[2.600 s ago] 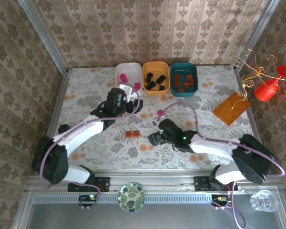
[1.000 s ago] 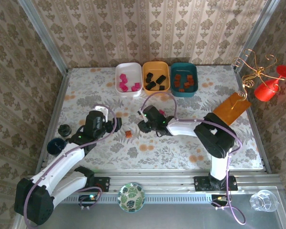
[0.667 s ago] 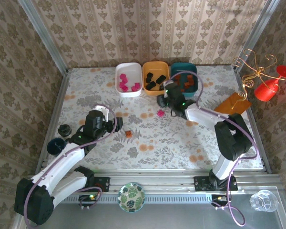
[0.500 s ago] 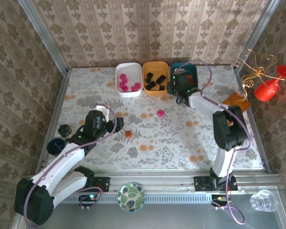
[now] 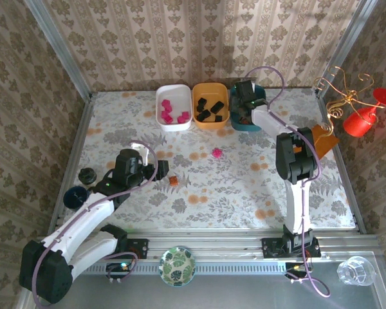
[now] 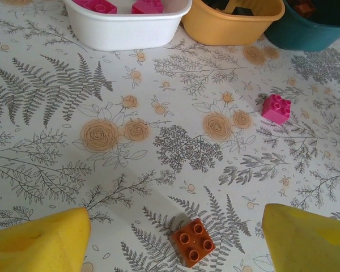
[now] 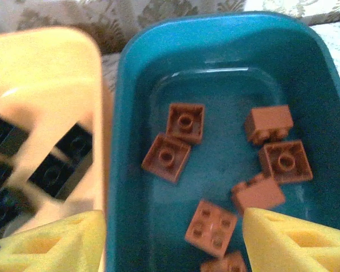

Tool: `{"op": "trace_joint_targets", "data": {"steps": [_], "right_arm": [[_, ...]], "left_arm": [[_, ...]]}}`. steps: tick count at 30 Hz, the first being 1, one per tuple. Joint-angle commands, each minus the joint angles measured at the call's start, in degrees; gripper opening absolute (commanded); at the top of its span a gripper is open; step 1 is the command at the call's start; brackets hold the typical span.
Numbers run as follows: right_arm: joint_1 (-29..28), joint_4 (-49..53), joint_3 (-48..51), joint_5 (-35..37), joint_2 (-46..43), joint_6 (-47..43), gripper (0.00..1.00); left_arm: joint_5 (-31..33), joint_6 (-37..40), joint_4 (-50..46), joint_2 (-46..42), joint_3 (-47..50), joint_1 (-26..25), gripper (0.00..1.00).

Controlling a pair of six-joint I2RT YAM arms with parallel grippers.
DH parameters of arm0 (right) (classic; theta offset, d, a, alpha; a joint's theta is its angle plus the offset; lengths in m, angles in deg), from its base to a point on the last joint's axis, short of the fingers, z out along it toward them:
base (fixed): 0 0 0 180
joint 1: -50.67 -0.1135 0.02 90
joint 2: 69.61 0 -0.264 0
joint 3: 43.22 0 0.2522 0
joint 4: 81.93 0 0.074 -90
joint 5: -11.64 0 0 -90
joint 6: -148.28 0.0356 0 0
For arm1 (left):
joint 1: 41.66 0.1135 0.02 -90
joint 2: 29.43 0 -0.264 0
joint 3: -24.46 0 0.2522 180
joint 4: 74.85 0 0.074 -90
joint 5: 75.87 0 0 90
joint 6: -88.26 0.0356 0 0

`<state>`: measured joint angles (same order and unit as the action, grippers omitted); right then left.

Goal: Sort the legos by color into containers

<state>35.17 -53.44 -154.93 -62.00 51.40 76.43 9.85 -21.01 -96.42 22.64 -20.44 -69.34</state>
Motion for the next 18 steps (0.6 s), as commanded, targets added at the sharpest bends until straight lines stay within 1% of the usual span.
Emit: {"op": "trace_joint_targets", "data": {"steps": [1,5,8,10,13,16,18], "right_arm": [[-6.3,-2.5,8.5,0.9,-10.4,-3.6,0.69],[-15.9,-9.2,24.3,-4.7,-19.6,-5.1,0.72],[-23.3,-12.7,32.0,-6.7,-22.6,-4.7,0.75],[-27.4,-13.3,34.4,-7.3,-23.1,-3.6,0.77],[-31.8,-14.1,36.1,-9.6,-22.6,-1.3,0.80],[-35.7,-14.9,36.1,-9.8,-20.2,1.1,0.84],[-37.8,-15.6,35.9,-8.7,-18.1,2.4,0.85]], "left_arm": [[0.6,1.5,-0.8,-0.3,-0.1,-0.1,0.81],[2.6,0.6,-0.6,-2.1,2.4,1.1,0.82],[2.8,-1.0,-0.9,-3.8,4.8,5.1,0.82],[1.9,-1.8,-1.1,-5.5,6.4,7.5,0.82],[-1.0,-3.0,-0.8,-8.2,8.6,11.7,0.82],[-5.3,-4.2,0.6,-10.1,10.8,16.1,0.82],[-8.7,-5.1,1.9,-10.6,12.0,18.9,0.82]]}}
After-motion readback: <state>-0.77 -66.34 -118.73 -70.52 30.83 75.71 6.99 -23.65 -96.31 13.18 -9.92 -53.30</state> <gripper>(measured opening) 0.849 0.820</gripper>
